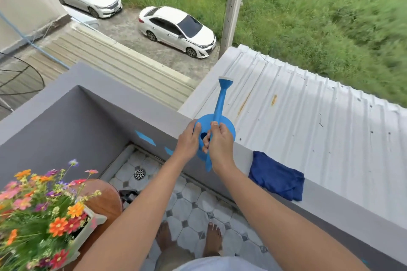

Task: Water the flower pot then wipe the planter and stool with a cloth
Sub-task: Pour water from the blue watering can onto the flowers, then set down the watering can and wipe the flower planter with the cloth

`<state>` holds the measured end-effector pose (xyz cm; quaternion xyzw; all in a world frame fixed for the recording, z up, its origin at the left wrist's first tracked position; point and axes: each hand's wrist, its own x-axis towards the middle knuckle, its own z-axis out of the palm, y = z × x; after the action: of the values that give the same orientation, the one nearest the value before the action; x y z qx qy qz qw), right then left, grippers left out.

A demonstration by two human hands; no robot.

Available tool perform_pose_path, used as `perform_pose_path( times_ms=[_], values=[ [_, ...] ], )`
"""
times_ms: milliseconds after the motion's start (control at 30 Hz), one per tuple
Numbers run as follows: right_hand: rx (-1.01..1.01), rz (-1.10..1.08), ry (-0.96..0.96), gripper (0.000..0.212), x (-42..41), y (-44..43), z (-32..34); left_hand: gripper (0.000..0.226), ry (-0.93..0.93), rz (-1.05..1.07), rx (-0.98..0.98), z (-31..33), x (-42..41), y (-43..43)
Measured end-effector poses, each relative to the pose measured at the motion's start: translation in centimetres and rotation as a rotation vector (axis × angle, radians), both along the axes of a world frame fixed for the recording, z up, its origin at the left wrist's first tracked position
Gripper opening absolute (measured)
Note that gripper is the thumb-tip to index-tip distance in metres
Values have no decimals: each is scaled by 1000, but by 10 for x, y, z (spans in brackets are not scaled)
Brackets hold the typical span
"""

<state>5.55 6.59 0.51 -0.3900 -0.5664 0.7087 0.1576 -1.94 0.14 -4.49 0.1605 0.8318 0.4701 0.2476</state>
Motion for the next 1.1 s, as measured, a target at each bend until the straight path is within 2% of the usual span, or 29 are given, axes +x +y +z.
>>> perform_pose_path(
  times_ms=[200, 333, 467, 567, 633, 733, 800, 900, 1000, 1100],
  values=[
    [-36, -96, -24, 30, -18, 3, -4, 38, 15, -105, 10, -3, -22, 10],
    [68, -62, -113, 28, -18, 3, -7, 35, 24, -143, 13, -8, -25, 6],
    [206, -12, -141, 38, -3, 15, -9, 42, 11, -154, -26, -1, -25, 3],
    [277, -45, -133, 34, 12, 32, -8, 47, 142, -37, -15, 23, -23, 9],
    [311, -85, -128, 26, 24, 46, -9, 41, 276, 58, 79, 49, -16, 19],
    [352, -153, -168, 19, 51, 72, -23, 27, 461, 52, 249, 86, 12, 42],
    [374, -201, -224, 22, 75, 90, -37, 20, 490, -75, 330, 96, 37, 59],
    [420, -203, -343, 23, 119, 113, -59, 14, 328, -396, 323, 75, 75, 87],
    [392, -120, -486, 27, 158, 127, -82, 17, 209, -625, 126, 17, 108, 102],
    [397, -36, -528, 36, 181, 127, -97, 33, 337, -811, -117, -40, 128, 99]
  ],
)
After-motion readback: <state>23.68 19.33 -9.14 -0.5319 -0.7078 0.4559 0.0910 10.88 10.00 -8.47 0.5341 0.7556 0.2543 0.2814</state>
